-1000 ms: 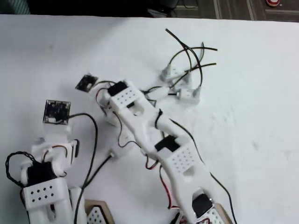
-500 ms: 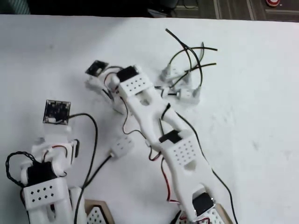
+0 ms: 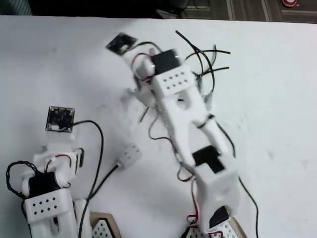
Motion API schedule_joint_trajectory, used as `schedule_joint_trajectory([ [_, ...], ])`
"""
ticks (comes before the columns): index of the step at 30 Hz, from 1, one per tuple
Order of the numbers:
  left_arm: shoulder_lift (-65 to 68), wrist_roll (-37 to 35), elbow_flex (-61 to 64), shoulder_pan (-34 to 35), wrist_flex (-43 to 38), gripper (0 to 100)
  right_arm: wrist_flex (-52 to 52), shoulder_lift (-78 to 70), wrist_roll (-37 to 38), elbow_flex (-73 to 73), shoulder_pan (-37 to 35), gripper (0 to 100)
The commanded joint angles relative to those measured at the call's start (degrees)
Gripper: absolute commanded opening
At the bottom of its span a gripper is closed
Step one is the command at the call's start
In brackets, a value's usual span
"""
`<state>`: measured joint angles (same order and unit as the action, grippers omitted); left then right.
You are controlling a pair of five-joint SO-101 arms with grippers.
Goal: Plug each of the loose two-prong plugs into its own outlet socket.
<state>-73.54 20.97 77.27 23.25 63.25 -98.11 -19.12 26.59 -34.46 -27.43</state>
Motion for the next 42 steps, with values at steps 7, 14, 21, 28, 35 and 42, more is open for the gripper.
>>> schedule_joint_trajectory([
  [7,-0.75,0.09,0.00,0.13,-1.05,21,-0.13,33.54,8.70,22.51,9.01,1.7],
  [14,-0.75,0.09,0.00,0.13,-1.05,21,-0.04,52.62,18.99,36.22,22.20,1.7],
  [21,-0.75,0.09,0.09,0.13,-1.05,21,-0.04,60.62,33.41,43.78,41.89,1.7],
  [28,-0.75,0.09,0.09,0.13,-1.05,21,-0.04,55.69,34.46,48.79,39.16,5.0],
  [35,-0.66,0.09,0.09,0.13,-1.05,21,1.80,49.89,17.93,48.62,20.18,19.5],
  [42,-0.84,0.09,0.70,0.13,-1.14,21,7.43,49.80,10.81,43.60,12.62,19.6],
])
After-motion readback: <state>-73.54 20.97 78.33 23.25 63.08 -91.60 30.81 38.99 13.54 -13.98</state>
